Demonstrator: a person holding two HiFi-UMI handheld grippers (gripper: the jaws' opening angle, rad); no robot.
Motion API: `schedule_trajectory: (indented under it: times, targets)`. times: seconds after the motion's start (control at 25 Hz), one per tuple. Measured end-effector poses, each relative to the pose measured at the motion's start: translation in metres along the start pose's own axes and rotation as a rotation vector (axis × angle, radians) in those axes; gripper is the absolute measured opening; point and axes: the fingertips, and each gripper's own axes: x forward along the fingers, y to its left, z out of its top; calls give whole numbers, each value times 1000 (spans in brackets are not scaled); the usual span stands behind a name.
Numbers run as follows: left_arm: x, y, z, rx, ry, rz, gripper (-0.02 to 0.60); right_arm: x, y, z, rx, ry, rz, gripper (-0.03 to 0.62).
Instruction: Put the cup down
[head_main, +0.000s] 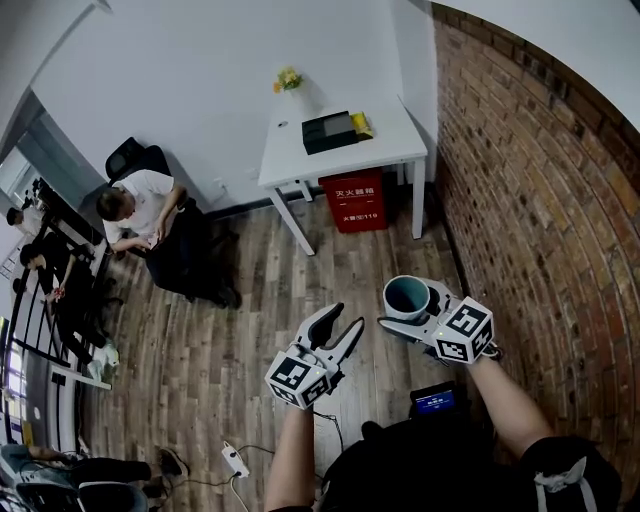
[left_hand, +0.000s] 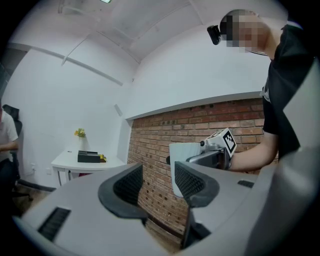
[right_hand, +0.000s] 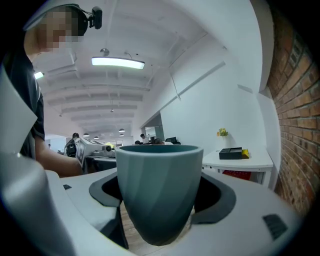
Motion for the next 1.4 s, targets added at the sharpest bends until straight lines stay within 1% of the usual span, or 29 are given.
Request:
schedule_trajectory:
  times: [0.6, 0.8, 0.88, 1.4]
  targets:
    - [13, -2, -5, -19, 9, -22, 195, -2, -8, 0, 26, -7, -16, 388]
    - [15, 11, -13, -113, 23, 1, 193, -2, -13, 1, 33, -7, -29, 388]
    - [18, 14, -14, -127, 20, 5, 193, -5, -18, 0, 37, -10, -38, 388]
    - [73, 14, -16, -118, 32, -19, 192, -26, -65, -9, 70, -20, -69, 388]
